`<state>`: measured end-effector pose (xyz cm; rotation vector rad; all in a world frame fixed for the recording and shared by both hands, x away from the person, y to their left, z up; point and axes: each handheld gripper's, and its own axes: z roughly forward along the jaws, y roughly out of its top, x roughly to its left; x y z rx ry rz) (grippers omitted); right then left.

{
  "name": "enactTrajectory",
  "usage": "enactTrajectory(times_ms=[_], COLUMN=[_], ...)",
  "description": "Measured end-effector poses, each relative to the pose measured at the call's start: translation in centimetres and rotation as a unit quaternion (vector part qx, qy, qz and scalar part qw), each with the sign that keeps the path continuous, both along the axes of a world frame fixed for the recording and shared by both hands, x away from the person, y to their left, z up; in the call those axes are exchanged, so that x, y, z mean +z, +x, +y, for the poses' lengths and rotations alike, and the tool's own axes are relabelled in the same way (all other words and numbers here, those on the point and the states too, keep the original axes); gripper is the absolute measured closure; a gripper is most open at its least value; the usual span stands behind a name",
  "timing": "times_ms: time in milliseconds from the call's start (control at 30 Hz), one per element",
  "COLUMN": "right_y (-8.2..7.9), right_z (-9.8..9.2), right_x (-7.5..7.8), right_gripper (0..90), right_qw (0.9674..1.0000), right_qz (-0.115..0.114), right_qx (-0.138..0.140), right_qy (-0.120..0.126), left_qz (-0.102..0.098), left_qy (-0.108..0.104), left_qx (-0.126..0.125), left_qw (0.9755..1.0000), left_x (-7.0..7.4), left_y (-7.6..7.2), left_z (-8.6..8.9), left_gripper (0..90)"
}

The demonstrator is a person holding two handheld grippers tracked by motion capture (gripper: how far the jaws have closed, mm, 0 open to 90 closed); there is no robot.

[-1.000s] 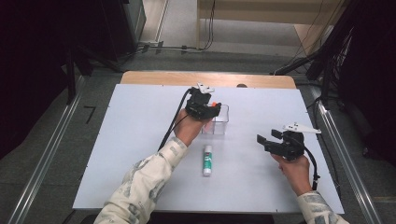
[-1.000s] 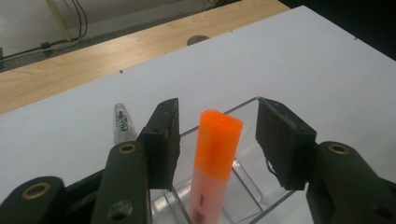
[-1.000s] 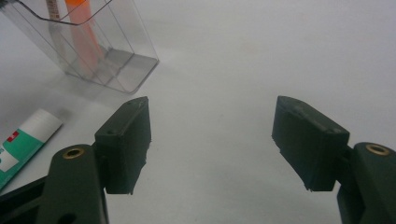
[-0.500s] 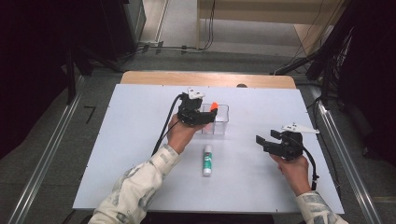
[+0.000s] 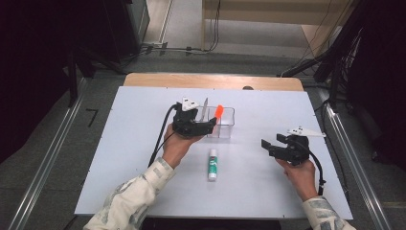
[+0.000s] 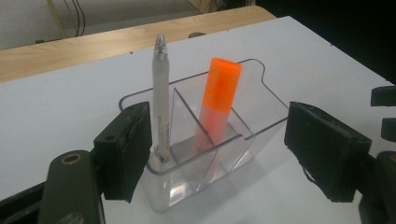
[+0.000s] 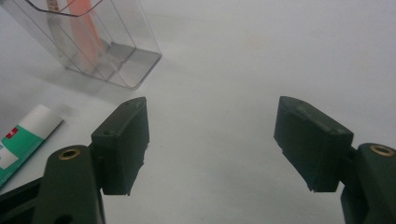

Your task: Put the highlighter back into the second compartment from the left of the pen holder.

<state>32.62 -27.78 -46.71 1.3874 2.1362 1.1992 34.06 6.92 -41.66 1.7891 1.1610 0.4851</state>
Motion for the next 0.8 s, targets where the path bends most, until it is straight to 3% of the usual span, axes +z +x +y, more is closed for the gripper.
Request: enactTrajectory(times_ms=[800], right_y=[-0.2], right_z=[0.7], right_x=[-0.1], right_gripper=[24.9], right_qw=[0.9999], right_qz=[0.002], right_qx=[0.009], right_qy=[-0.005], left_qz=[0.015], left_qy=[-0.013], left_qx=[0.065], left_qw=[0.9977], left_x=[-3.3], left_y=[-2.9], left_z=[6.6], left_gripper=[23.6])
